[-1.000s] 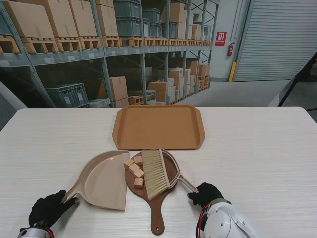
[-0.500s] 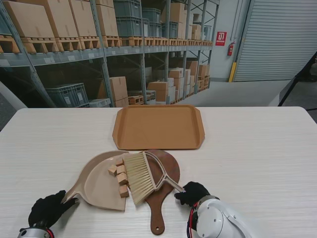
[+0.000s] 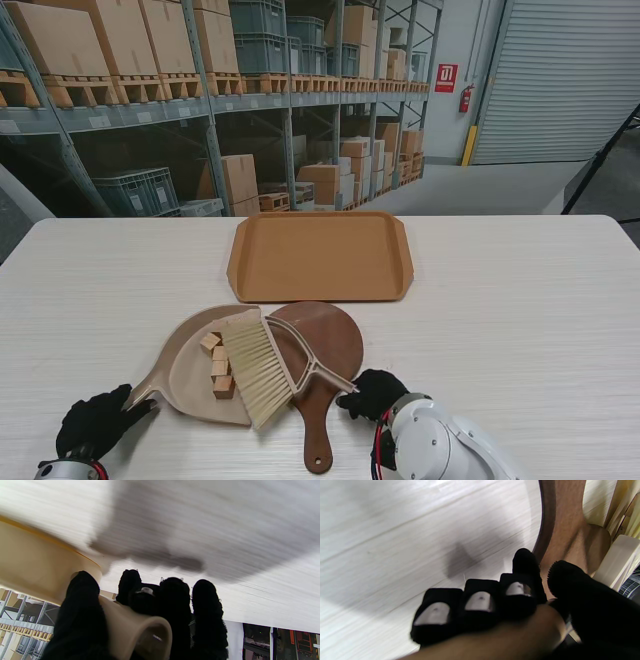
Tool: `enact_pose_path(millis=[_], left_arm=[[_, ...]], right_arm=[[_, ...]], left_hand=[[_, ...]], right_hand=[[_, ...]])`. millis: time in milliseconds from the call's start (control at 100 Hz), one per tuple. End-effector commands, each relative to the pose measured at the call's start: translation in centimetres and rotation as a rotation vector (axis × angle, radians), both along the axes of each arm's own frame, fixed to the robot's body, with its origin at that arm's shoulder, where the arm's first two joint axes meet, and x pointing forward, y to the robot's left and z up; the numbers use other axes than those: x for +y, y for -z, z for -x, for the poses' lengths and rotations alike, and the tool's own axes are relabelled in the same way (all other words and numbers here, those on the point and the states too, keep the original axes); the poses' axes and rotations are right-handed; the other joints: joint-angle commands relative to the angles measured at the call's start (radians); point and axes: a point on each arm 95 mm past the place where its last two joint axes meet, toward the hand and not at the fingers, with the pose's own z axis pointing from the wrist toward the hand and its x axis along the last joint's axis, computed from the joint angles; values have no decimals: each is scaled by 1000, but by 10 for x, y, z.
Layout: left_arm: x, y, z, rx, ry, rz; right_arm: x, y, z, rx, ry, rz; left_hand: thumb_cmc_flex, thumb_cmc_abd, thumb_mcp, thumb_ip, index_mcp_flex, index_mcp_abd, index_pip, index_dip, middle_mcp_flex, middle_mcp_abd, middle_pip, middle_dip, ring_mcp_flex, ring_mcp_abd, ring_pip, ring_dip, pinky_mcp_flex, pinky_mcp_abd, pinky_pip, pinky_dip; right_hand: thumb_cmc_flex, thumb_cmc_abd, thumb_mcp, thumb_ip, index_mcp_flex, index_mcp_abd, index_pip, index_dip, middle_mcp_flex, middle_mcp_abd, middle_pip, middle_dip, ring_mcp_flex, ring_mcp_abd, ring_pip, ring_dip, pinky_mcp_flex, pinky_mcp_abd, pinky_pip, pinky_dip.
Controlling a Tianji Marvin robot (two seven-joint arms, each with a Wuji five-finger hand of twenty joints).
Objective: Sweep wood blocks off a wooden cutting board into a dustpan and pour them into a container
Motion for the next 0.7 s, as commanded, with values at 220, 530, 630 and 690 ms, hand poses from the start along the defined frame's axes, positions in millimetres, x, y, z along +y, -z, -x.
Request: enact_pose_path(millis=[220, 530, 630, 690], left_arm=[[0, 3, 4, 25, -6, 2], [0, 3, 4, 26, -7, 3], [0, 3, 4, 27, -7, 3], [0, 3, 4, 28, -7, 3]], right_arm=[[-16, -19, 0, -54, 63, 18], [-56, -37, -4, -137, 221, 94], [-73, -41, -4, -162, 283, 137], [-83, -42, -5, -174, 323, 161]], left_hand=[[160, 139, 104, 11, 57, 40, 20, -17, 58, -122, 48, 17, 67, -151, 13, -5, -15, 5, 13, 18], [160, 139, 104, 11, 58, 40, 20, -17, 58, -122, 48, 17, 67, -151, 13, -5, -14, 6, 13, 18], [160, 138, 104, 11, 59, 40, 20, -17, 58, -122, 48, 17, 68, -151, 13, -5, -14, 6, 13, 18], [160, 139, 104, 11, 59, 40, 20, -17, 58, -122, 48, 17, 68, -151, 13, -5, -14, 5, 13, 18]], right_hand=[[-14, 27, 35, 32, 163, 137, 49, 19, 70, -69, 172, 2, 53, -273, 245, 122, 96, -254, 369, 48], [-13, 28, 33, 31, 162, 138, 48, 19, 70, -69, 172, 2, 53, -271, 245, 122, 96, -254, 369, 48], [-13, 29, 33, 31, 162, 138, 48, 19, 70, -69, 172, 2, 53, -270, 246, 121, 96, -254, 369, 48], [-12, 28, 33, 32, 162, 138, 48, 19, 70, -69, 172, 2, 53, -270, 246, 121, 96, -254, 369, 48]])
